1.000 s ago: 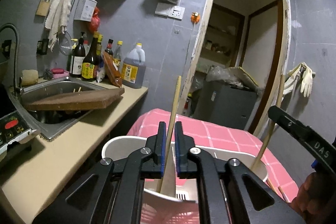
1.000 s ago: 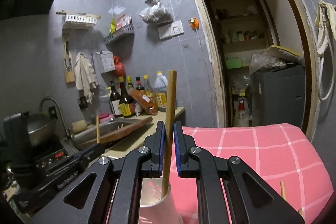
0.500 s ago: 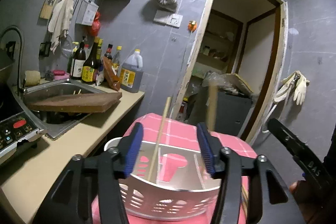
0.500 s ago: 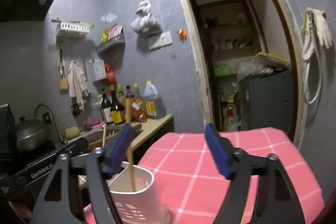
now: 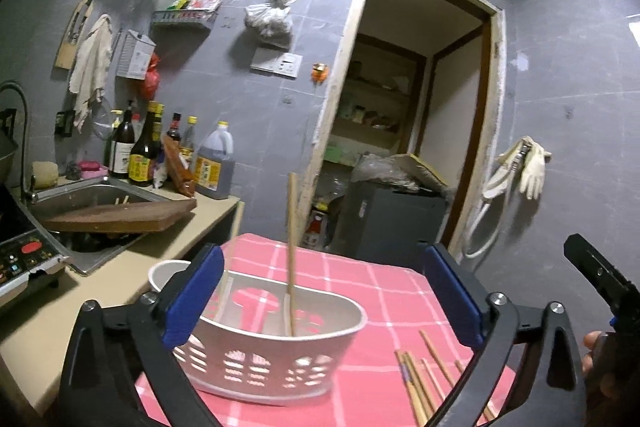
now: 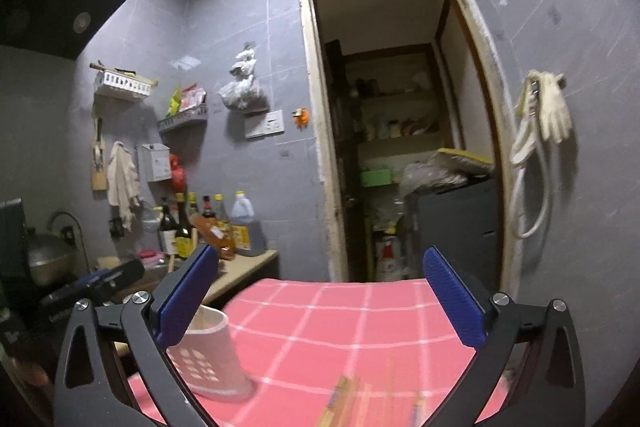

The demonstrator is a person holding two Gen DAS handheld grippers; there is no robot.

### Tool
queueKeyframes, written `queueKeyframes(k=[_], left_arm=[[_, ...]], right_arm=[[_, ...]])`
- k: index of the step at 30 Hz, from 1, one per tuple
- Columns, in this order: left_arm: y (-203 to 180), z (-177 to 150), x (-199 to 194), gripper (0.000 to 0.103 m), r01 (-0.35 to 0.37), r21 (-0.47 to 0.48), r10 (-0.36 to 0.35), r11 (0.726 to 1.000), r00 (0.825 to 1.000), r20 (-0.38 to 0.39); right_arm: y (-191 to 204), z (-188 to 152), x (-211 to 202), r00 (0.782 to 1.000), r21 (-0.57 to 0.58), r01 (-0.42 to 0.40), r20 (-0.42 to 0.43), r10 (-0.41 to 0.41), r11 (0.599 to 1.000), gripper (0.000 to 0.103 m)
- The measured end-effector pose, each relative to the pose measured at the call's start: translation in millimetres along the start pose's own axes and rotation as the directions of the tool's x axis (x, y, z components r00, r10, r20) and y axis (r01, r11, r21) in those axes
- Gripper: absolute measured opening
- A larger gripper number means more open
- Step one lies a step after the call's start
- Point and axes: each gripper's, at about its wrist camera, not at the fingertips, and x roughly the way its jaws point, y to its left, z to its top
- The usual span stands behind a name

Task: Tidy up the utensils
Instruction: 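Lower the chopsticks into the white holder and open both tools, then grasp the purple-banded chopstick with the left tool while the right tool grasps a plain chopstick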

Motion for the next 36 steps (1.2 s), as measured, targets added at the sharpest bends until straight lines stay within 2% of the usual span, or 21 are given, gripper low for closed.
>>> queueKeyframes(k=[9,16,21,26,31,33,36], left_arm=[[-47,-31,6,0.101,0.088,0.068,-0.081,0.994,0.991,-0.103],[-74,-67,24,0.101,0.087,0.124,-0.059,0.988,0.975,-0.215],[-84,-92,46,0.101,0.091,0.154,-0.036,0.984,0.944,-0.327],[-86,-114,63,0.1,0.109,0.17,-0.027,0.979,0.906,-0.422],[-89,-127,76,0.096,0.133,0.185,-0.028,0.974,0.875,-0.483],[-89,-131,83,0.091,0.144,0.181,-0.03,0.973,0.854,-0.519],[-88,-136,95,0.074,0.155,0.163,-0.033,0.974,0.816,-0.577]], right_arm=[[-36,-21,-28,0.991,-0.046,0.111,-0.067,-0.114,0.993,0.103],[-54,-49,-27,0.976,-0.08,0.167,-0.127,-0.176,0.983,0.103],[-71,-66,-18,0.959,-0.058,0.191,-0.201,-0.199,0.98,0.103],[-88,-84,-2,0.919,-0.026,0.222,-0.328,-0.218,0.975,0.102],[-101,-101,15,0.866,-0.009,0.227,-0.455,-0.206,0.974,0.084],[-104,-105,21,0.849,-0.003,0.219,-0.492,-0.193,0.976,0.075],[-105,-111,28,0.824,0.0,0.202,-0.54,-0.17,0.979,0.064]])
